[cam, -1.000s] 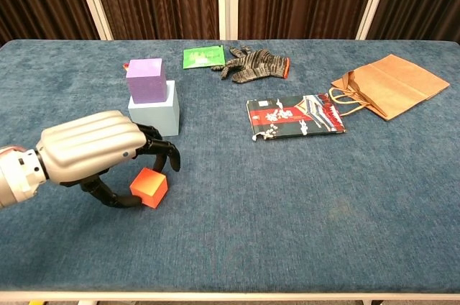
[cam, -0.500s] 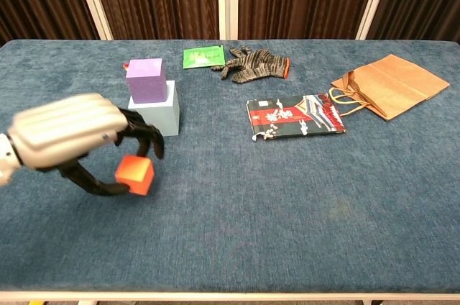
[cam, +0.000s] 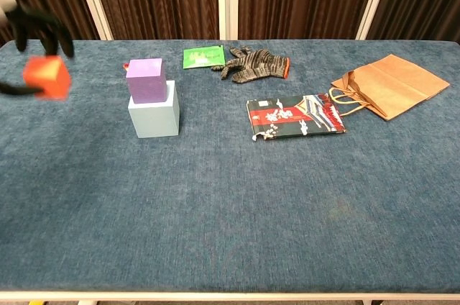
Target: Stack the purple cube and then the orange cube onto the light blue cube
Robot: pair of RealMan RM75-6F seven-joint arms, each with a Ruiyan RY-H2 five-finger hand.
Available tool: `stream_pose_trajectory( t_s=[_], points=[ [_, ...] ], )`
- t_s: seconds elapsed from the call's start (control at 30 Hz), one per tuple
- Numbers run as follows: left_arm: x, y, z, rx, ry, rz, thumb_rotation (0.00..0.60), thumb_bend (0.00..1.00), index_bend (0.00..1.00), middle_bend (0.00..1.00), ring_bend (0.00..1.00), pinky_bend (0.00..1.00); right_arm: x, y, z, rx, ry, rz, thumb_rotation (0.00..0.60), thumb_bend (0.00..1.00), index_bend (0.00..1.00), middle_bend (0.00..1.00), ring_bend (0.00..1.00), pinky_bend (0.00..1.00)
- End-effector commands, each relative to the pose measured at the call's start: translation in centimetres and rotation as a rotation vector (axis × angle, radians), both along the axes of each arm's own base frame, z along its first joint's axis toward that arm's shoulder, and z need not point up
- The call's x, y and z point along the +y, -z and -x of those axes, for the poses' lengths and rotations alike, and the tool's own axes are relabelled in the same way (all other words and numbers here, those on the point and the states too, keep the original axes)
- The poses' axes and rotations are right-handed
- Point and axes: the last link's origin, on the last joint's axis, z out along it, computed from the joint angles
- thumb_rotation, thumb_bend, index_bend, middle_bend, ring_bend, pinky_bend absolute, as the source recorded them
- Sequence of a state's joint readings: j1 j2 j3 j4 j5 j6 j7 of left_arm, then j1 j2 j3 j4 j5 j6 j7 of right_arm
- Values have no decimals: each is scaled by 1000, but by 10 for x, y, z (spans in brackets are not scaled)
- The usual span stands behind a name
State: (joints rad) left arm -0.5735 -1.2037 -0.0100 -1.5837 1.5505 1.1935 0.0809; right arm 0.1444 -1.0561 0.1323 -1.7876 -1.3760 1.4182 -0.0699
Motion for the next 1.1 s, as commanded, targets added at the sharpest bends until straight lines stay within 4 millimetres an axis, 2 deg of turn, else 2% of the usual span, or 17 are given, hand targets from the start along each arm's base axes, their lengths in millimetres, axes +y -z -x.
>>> stream_pose_trajectory(
  t_s=[0.03,0.13,0.23,0.47,0.73,1.1],
  points=[
    [23,-15,-13,-46,-49,-9,600,309,449,645,405,471,0,2,0,4,0,-6,600,247,22,8,0,0],
    [33,-20,-27,-62,-35,-6,600,308,449,645,405,471,-1,3,-1,8,-1,-8,600,247,22,8,0,0],
    [40,-15,-44,-81,-6,12,600,309,449,645,405,469,-2,4,0,10,3,-12,600,247,22,8,0,0],
    [46,16,-71,-143,-10,102,600,309,449,645,405,467,0,4,-1,13,-1,-12,600,247,22,9,0,0],
    [52,46,-86,-151,-2,148,600,308,449,645,405,466,0,4,0,21,-4,-7,600,248,22,9,0,0],
    [66,47,-82,-128,5,115,600,309,449,645,405,462,1,6,0,29,-8,-5,600,248,22,9,0,0]
  ],
)
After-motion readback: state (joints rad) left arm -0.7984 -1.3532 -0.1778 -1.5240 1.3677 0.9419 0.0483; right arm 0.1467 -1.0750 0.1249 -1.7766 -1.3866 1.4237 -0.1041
